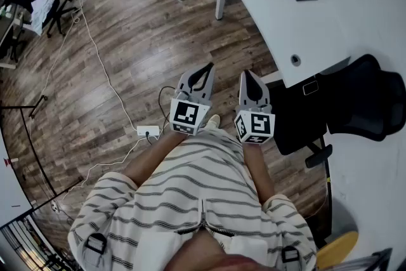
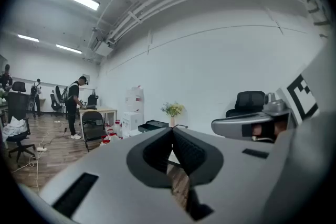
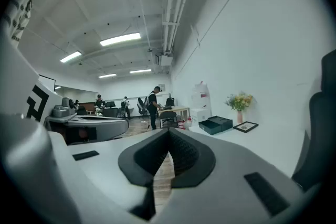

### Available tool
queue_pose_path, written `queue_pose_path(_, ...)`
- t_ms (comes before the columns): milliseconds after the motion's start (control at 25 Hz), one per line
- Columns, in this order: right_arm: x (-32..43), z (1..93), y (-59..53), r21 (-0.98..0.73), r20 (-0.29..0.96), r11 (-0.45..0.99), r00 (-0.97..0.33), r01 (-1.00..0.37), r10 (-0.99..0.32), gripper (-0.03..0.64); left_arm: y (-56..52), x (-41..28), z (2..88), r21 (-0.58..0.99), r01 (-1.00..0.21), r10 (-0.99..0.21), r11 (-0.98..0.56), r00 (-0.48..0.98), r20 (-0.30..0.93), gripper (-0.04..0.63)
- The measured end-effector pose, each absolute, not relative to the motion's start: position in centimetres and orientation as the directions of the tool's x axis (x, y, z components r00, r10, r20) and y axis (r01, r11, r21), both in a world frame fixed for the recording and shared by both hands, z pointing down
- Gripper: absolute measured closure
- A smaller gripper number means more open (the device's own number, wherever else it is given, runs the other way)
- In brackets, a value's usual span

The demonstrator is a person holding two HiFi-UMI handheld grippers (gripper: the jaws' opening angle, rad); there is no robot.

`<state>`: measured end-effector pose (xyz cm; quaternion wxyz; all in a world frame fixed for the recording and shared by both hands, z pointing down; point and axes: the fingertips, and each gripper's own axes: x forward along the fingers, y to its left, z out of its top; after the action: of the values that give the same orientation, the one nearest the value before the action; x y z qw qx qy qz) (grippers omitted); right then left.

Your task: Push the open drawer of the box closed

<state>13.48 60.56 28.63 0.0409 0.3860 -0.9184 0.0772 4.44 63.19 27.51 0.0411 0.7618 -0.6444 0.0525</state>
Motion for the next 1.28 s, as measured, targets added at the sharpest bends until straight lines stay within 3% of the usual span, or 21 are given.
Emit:
queue_pose_path(800,13.4,31.0,54.1,-0.176,0.144,0.724,-0.745,-0.667,-0.651,0.607,56.8,5.1,30.5,0.019,-0.989,-0.973,-0.145,0.146,0.178,0.595)
queue_pose_path(1280,6.9,30.7,38.1,-0.173,0.133,0.667,-0.688,-0.725,-0.714,0.607,40.0,-2.1,30.5,0.014,-0.975,-0.961,-0.223,0.223,0.161,0.595)
